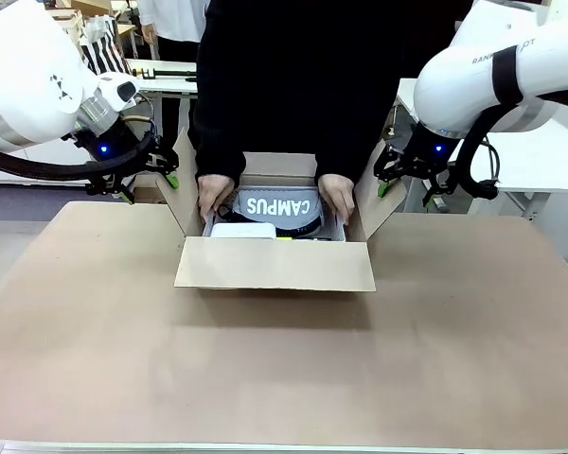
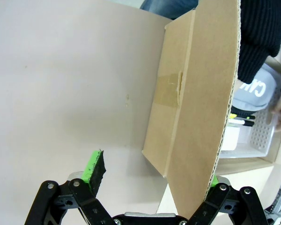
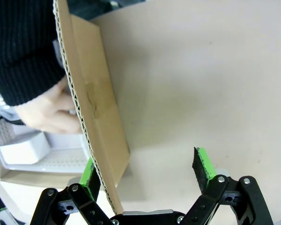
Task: Pack the gift set into the box.
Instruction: Lift both hands away from the flaps of the Package Box.
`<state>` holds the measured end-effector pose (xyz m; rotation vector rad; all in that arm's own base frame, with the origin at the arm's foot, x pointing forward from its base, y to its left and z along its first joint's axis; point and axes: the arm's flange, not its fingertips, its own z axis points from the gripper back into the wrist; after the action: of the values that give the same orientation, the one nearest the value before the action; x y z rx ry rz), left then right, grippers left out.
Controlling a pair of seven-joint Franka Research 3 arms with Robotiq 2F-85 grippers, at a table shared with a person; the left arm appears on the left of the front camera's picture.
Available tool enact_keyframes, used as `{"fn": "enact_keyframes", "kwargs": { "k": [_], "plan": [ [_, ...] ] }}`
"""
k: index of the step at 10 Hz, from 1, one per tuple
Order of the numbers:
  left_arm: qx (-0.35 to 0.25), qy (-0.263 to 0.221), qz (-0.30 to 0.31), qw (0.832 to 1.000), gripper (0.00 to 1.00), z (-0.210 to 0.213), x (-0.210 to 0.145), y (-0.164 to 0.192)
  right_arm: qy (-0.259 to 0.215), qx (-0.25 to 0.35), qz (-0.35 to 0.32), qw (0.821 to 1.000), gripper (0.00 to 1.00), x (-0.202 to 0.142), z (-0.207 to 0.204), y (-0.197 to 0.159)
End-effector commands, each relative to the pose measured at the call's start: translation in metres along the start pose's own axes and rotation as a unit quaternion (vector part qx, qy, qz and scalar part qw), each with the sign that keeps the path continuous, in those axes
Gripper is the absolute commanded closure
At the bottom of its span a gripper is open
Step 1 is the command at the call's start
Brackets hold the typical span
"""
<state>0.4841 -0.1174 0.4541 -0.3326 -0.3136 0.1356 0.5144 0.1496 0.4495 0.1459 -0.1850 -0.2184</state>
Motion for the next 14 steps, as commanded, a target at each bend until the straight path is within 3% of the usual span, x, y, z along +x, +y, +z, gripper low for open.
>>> {"fn": "enact_keyframes", "kwargs": {
  "k": [1,14],
  "plan": [
    [0.011,-0.003,0.004,1.000,0.00,0.0011,0.0011,-0.0011,-0.005,-0.016,-0.010,1.000,0.00,0.0008,0.0037,0.0037],
    [0.011,-0.003,0.004,1.000,0.00,0.0011,0.0011,-0.0011,-0.005,-0.016,-0.010,1.000,0.00,0.0008,0.0037,0.0037]
  ]
}}
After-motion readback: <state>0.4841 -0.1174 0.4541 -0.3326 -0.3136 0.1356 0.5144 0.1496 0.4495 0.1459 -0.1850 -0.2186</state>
